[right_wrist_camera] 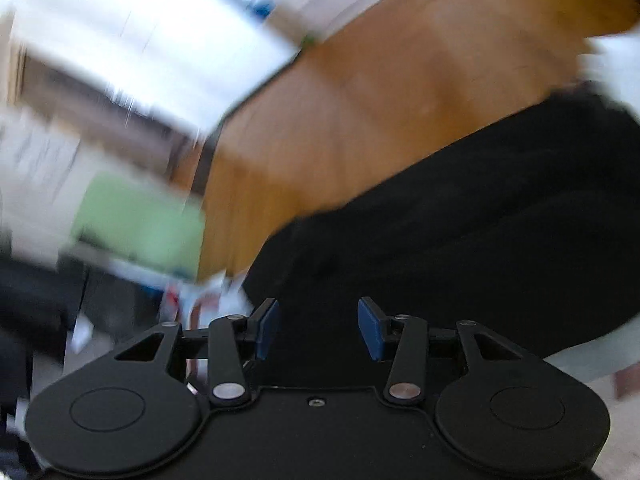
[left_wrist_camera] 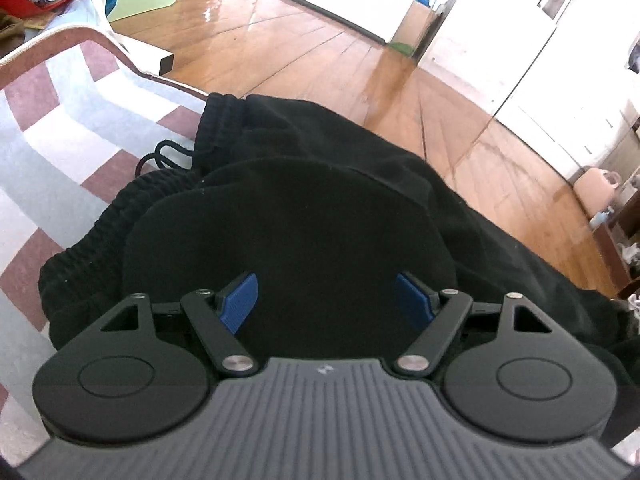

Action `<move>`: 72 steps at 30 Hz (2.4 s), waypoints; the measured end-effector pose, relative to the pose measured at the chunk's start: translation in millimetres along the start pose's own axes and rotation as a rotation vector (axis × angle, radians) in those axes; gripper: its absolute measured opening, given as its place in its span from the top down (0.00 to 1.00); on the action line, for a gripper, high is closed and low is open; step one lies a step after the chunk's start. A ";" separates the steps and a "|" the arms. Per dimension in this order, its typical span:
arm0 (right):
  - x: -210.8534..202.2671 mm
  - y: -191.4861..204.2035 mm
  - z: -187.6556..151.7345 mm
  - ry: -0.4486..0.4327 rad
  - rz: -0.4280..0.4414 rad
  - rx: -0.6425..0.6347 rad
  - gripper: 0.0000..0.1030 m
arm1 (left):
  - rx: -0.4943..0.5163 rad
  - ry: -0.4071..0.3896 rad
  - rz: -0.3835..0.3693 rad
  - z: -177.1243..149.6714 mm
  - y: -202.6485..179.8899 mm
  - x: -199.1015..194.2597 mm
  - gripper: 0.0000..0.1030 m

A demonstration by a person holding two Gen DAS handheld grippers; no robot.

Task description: Fold clothes

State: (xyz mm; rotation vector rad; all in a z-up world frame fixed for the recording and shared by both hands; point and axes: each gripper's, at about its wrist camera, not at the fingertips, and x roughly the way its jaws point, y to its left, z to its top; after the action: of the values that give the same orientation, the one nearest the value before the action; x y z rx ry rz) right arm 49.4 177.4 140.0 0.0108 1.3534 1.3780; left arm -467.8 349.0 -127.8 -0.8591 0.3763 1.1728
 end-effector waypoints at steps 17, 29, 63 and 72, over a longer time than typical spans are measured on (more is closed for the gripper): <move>211.6 70.4 110.7 0.094 -0.719 -0.484 0.54 | 0.132 -0.146 0.149 73.7 9.2 3.9 0.26; 316.4 -30.8 149.0 0.107 -0.229 -0.321 0.53 | -0.197 -0.034 0.048 152.5 105.7 123.8 0.15; 195.5 -300.1 249.0 -0.154 -0.971 -0.135 0.33 | -0.119 0.048 -0.084 149.4 112.8 204.4 0.14; 210.8 -309.7 237.1 -0.100 -1.012 -0.200 0.30 | -0.113 0.047 -0.090 147.5 111.9 204.0 0.14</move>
State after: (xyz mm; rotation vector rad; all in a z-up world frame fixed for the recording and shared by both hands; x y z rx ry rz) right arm 336.8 381.9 -128.6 -0.6438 0.8981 0.6195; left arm -518.1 606.1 -213.1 -0.9937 0.3083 1.0999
